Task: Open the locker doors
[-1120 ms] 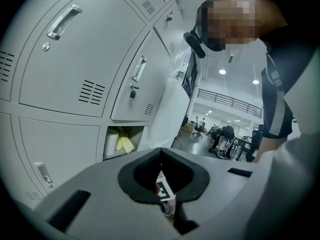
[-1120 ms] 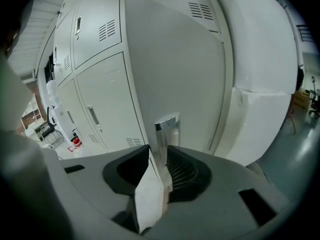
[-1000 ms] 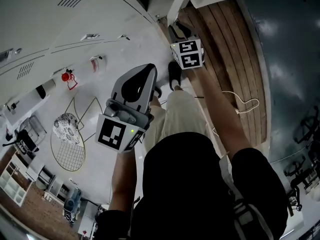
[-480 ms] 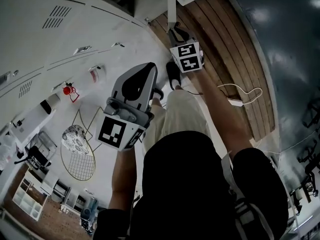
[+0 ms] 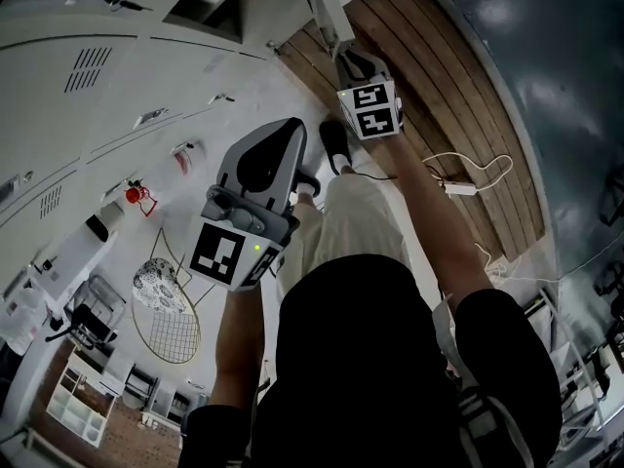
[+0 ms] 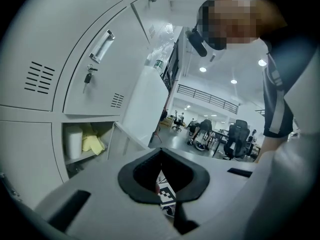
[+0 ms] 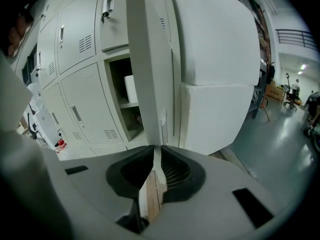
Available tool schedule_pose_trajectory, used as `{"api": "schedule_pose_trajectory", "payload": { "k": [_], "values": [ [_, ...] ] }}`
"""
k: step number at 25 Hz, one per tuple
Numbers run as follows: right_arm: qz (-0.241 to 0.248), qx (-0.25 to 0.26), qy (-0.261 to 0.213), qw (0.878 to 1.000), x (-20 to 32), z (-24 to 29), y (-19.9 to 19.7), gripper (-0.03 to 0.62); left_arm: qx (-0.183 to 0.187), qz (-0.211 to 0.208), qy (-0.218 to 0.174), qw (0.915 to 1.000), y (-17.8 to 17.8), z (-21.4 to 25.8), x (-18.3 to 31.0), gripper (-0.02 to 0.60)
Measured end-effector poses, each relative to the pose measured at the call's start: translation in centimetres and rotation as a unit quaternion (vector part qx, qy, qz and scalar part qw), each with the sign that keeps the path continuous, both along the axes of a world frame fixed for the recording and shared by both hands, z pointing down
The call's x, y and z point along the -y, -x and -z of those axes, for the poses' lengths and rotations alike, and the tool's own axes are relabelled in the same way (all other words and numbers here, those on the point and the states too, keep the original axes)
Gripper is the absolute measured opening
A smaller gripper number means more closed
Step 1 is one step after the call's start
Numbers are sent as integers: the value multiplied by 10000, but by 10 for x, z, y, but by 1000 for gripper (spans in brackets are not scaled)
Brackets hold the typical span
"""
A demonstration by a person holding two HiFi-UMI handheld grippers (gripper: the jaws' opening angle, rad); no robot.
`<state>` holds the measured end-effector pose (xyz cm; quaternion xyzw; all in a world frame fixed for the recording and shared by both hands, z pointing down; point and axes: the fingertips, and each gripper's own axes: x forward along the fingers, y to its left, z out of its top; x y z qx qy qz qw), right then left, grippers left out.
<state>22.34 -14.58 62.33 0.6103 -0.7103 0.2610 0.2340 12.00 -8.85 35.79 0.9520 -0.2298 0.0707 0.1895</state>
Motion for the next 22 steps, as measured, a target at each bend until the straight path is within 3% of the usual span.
{"api": "schedule_pose_trajectory", "payload": {
  "k": [22],
  "values": [
    [-908,-196,0,9957,7,-2,-112,6,87,-318,67,9994,-44,-3,-2,18]
  ]
}}
